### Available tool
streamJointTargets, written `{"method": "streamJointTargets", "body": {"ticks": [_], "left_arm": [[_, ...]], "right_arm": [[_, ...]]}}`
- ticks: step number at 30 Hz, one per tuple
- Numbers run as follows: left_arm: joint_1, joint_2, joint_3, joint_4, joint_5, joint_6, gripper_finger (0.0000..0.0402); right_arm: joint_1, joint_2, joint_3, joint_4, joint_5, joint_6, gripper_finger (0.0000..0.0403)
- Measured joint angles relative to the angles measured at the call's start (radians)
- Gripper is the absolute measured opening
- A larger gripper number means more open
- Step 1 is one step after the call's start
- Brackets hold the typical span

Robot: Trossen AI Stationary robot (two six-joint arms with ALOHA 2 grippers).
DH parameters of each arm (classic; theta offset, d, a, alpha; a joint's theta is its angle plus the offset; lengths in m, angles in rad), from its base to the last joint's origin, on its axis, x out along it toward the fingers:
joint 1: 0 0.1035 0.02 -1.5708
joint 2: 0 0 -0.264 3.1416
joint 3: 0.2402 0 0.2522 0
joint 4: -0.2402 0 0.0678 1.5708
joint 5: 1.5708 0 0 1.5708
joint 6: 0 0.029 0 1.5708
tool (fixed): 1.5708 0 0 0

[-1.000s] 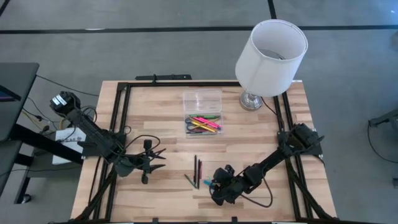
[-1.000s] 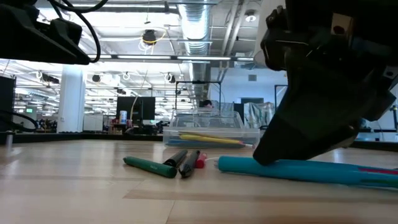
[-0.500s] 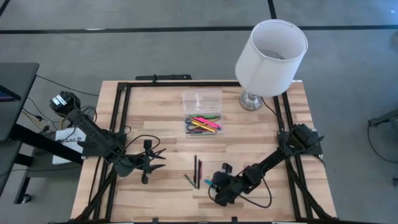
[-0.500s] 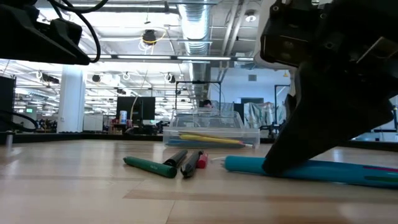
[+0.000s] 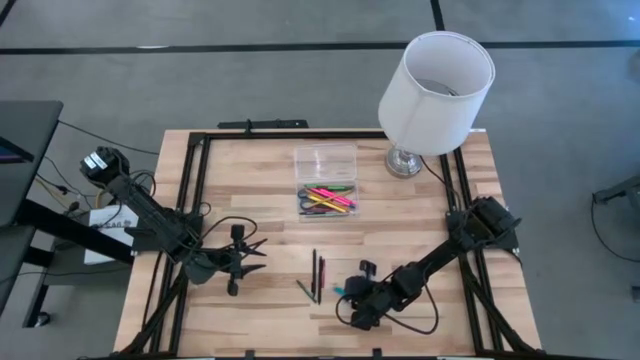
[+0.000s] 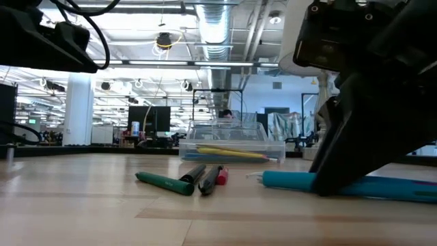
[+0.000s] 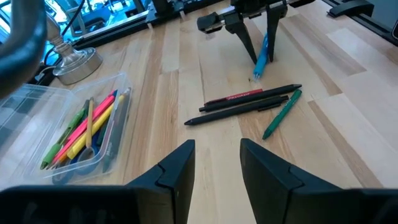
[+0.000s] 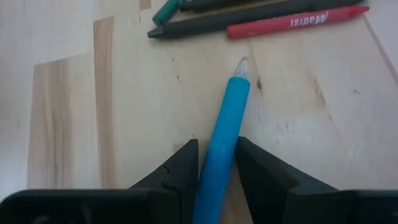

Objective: Pick & place school supplies into a supply box
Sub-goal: Put the blue pen into the supply box

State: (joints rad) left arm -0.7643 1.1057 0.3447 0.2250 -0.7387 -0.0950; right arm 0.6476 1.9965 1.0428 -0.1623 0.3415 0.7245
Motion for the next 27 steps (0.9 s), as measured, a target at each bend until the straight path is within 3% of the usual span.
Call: {"method": "streamJointTargets", "body": {"ticks": [15,27], "left_arm": [[0.000,0.000,0.000,-0.011,-0.001,-0.018,0.0123],[0.000,0.000,0.000,-0.014,-0.002,-0.019,0.0123]], "right_arm": [[-0.022,-0.076,0.053,-0.336,-0.083,0.032,0.0112],[-0.056,-0.078,0.056,-0.378,-0.182,0.045,0.0149]]}}
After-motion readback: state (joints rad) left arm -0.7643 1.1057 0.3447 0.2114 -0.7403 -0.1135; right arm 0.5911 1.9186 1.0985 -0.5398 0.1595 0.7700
